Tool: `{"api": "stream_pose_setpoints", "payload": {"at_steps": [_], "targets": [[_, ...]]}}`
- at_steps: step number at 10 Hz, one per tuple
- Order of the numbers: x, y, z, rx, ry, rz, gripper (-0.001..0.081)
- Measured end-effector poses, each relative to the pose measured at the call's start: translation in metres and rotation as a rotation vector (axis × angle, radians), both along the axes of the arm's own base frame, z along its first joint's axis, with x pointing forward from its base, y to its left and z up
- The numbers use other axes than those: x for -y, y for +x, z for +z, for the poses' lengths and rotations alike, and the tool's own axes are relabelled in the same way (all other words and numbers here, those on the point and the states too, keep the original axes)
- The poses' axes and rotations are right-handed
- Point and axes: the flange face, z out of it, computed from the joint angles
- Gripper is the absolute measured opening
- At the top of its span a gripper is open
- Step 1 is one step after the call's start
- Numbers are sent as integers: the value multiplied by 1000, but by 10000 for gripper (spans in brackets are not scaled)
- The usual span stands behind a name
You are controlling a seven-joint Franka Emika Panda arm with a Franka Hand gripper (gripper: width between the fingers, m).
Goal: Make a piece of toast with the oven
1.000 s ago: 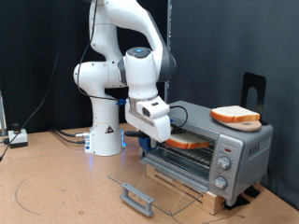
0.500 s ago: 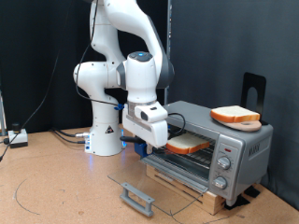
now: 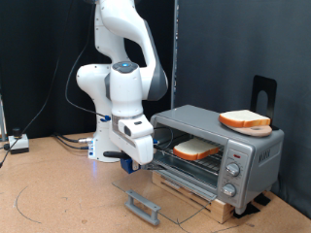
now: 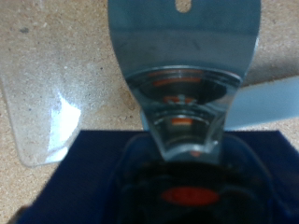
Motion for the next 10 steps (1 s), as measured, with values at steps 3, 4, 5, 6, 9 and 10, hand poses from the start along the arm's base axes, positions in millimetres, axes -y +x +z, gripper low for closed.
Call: {"api": "stream_pose_setpoints", "payload": {"at_steps": [3, 4, 5, 6, 9, 10], "targets": [[36, 3, 26, -12, 191, -43, 394], [47, 3, 37, -10, 235, -56, 394], [57, 4, 48, -10, 256, -74, 394], [63, 3, 55, -19, 272, -84, 394], [55, 4, 59, 31, 343, -27, 394], [48, 3, 70, 50, 388, 26, 394]]}}
